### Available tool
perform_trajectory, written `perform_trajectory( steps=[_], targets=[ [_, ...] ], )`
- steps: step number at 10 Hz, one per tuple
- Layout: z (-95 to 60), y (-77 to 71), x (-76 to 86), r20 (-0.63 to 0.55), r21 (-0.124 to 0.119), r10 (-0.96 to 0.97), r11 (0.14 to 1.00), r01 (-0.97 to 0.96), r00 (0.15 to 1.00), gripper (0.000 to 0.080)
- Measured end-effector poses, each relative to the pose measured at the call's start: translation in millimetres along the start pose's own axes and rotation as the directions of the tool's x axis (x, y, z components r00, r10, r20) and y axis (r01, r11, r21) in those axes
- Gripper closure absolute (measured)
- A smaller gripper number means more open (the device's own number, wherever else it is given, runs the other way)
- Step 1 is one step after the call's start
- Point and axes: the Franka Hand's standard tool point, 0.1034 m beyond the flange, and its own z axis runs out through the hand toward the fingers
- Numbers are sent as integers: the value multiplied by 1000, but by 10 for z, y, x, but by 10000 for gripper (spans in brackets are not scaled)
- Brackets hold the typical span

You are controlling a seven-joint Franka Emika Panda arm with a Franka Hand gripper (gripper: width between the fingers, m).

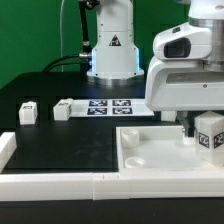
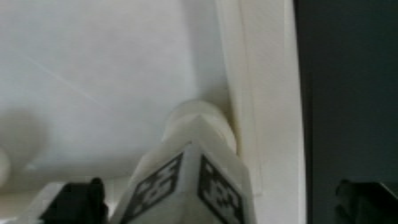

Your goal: Assemble one leg

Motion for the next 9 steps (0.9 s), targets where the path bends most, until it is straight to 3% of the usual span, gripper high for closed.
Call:
perform_trajectory(
  steps=[5, 6, 7, 8, 9],
  targets=[
    [-22, 61, 26, -3, -9, -221, 975, 221, 975, 150],
    [-20, 62, 26, -2, -9, -220, 975, 220, 975, 241],
    [-19, 61, 26, -3, -8, -204, 979, 204, 979, 241],
    [-19, 61, 25, -3, -8, -183, 983, 183, 983, 425],
    [-19, 60, 25, -3, -8, -176, 984, 176, 984, 511]
  ],
)
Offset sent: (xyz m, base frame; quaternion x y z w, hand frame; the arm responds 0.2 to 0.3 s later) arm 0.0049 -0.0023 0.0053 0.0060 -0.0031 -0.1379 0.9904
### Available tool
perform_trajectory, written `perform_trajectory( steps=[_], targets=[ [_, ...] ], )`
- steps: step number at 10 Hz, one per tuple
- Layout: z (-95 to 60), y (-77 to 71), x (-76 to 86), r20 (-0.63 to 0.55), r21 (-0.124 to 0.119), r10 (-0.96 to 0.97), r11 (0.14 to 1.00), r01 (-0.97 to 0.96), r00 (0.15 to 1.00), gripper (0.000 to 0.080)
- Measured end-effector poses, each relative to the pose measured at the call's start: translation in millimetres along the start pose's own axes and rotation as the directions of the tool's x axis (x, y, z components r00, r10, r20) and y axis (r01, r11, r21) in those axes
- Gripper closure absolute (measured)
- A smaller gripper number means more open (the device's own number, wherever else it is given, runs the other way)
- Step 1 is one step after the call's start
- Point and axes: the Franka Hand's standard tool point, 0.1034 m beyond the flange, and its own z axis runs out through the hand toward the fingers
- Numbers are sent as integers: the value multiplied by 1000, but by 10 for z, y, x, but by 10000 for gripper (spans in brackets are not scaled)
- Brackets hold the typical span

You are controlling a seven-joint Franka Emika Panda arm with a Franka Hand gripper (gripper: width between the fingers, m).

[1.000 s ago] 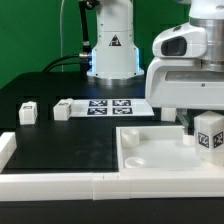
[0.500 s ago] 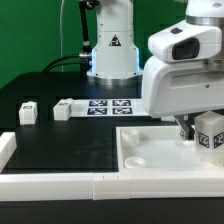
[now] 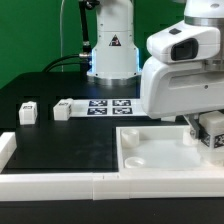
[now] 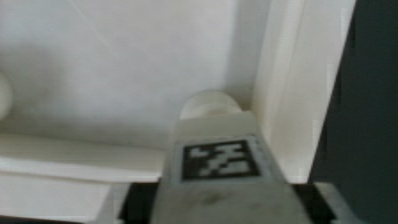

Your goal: Assemble one leg

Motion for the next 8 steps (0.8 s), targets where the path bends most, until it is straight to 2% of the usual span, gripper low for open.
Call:
perform_trajectory(
  steps=[2, 3, 4, 6, 8],
  targets=[
    [3, -4, 4, -3, 1, 236, 972, -236, 972, 511],
    [7, -3, 8, -11, 1, 376, 927, -376, 926, 511],
    [9, -7, 8, -15, 0, 543, 839, -544, 839, 511],
    [12, -12, 7, -20, -3, 727, 687, -727, 686, 511],
    [18, -21, 6, -26, 0, 889, 458, -889, 458, 511]
  ],
)
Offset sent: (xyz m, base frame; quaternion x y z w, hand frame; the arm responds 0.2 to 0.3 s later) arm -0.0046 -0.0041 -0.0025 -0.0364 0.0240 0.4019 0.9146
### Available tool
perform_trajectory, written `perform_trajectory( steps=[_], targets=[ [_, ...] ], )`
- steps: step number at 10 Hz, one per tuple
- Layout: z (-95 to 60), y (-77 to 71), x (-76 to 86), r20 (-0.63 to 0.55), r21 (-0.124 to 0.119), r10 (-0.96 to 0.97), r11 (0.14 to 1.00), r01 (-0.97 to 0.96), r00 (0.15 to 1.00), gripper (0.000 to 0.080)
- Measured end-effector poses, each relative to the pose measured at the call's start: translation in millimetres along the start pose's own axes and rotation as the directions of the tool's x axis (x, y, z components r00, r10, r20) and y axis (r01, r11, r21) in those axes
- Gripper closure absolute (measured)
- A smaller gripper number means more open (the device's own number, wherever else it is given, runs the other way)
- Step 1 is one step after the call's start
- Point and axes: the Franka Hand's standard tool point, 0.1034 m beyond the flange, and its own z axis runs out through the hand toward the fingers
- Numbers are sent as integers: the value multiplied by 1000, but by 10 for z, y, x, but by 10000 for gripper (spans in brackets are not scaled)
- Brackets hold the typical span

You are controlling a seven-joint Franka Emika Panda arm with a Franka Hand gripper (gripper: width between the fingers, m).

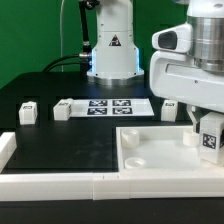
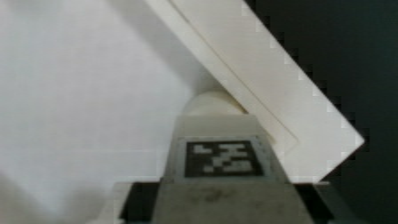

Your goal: Assemble one leg

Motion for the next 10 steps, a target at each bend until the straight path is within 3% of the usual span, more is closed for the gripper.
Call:
perform_trajectory(
  steps=[3, 5, 6, 7, 10],
  targets=[
    [-2, -6, -11, -3, 1, 309, 951, -309, 951, 509],
    [-2, -8, -13, -2, 2, 272, 962, -272, 962, 509],
    [-2, -12, -17, -1, 3, 269, 963, -269, 963, 333],
    [-7, -20, -12, -4, 10, 217, 976, -217, 976, 215],
    [11, -36, -84, -20, 14, -166, 986, 166, 986, 154]
  ],
)
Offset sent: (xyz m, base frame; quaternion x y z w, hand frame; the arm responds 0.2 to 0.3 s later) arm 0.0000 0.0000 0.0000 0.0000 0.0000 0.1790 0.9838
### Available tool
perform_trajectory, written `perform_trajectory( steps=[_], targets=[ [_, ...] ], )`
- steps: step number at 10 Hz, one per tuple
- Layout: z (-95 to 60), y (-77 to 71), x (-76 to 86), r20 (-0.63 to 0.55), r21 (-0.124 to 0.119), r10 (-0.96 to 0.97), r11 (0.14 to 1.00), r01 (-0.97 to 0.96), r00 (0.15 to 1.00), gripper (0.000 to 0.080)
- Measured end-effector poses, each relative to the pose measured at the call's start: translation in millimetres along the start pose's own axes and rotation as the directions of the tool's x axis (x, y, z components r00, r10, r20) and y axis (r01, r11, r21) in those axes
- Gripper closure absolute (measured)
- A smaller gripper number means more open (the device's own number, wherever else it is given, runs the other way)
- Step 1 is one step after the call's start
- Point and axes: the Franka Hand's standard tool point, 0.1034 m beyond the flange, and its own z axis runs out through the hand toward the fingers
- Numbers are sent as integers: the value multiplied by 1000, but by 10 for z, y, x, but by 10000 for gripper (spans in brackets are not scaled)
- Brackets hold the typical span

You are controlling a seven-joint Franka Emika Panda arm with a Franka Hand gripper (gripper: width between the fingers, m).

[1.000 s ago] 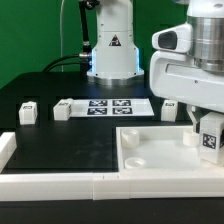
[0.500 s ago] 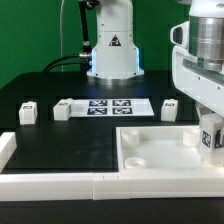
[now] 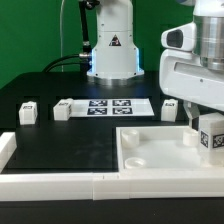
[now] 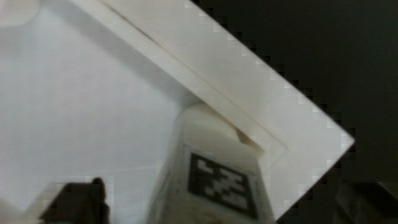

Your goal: Assemble one leg

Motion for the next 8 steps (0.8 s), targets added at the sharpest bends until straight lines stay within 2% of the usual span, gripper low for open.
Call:
perform_trajectory(
  steps=[2, 4, 7, 8],
  targets=[
    [1, 10, 15, 0, 0, -248, 969, 248, 969, 151],
    [-3, 12, 29, -1, -2, -475, 880, 475, 880, 151],
    [-40, -6, 52, 2, -37, -711, 702, 711, 703, 151],
    [-40, 0, 65, 4, -36, -761, 649, 760, 649, 180]
  ],
)
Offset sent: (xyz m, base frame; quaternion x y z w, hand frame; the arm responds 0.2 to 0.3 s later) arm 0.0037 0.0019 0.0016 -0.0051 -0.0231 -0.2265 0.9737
